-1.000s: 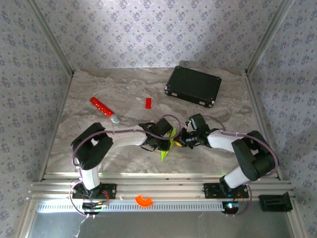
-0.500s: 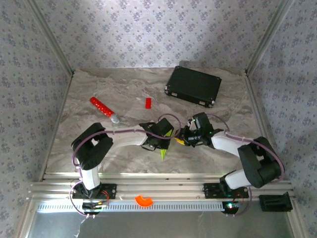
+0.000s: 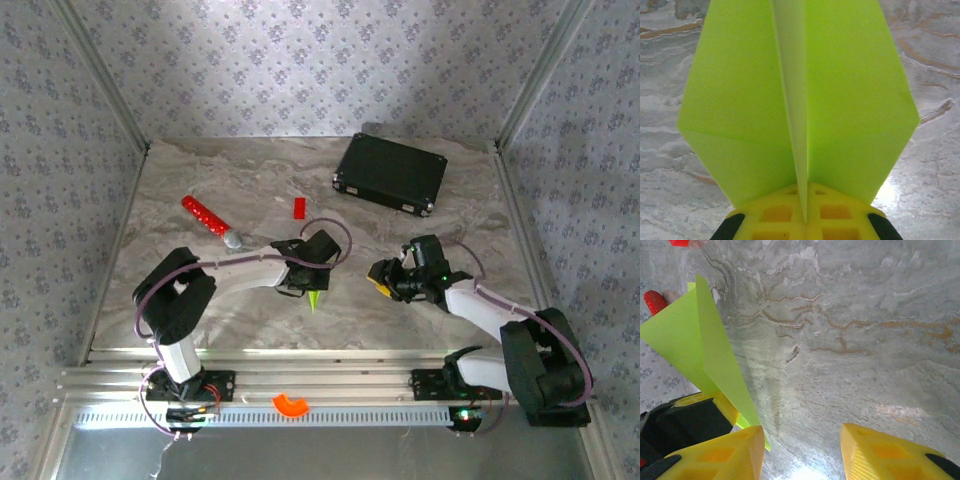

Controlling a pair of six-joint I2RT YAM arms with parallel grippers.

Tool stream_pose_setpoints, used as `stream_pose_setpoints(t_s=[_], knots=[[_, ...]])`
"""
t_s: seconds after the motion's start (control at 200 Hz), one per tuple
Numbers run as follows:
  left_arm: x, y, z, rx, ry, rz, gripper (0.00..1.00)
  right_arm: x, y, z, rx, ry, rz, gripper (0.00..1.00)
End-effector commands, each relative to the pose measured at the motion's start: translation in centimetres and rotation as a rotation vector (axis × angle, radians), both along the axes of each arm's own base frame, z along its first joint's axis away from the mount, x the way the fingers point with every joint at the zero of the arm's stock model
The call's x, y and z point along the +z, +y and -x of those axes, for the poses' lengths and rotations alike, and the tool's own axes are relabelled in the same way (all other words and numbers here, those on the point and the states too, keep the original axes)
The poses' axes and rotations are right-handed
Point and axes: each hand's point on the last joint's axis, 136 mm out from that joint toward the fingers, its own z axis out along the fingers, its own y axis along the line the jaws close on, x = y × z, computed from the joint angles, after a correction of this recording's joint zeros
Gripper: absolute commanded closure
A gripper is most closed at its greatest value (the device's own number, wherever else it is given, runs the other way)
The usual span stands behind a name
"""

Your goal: Fold a paper plane with a square sheet of paper (pick it up from the middle)

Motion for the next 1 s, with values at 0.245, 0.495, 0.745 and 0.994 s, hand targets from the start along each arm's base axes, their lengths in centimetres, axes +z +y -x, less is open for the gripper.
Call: stream_pose_setpoints(t_s=[0.245,0.495,0.745,0.994], knots=[[0.2,0.6,0.3,0.015,0.013,-0.047,0.98,-0.4,-0.4,0.5,-0.014,0.016,0.008,0.53],[-0.3,0.4,0.5,-0.004,0.034,-0.087,0.98,-0.5,-0.4,0.6,-0.012,0.015,0.006,0.52],[-0.1,0.4,0.4,-0.014,0.03,-0.095,0.96,-1.0,-0.4,0.6,-0.018,0.021,0.001,0.51],[-0.7,0.5,0.6,-0.016,0.044,-0.105,0.93,-1.1,-0.1,0.4,-0.011,0.025,-0.007,0.51]])
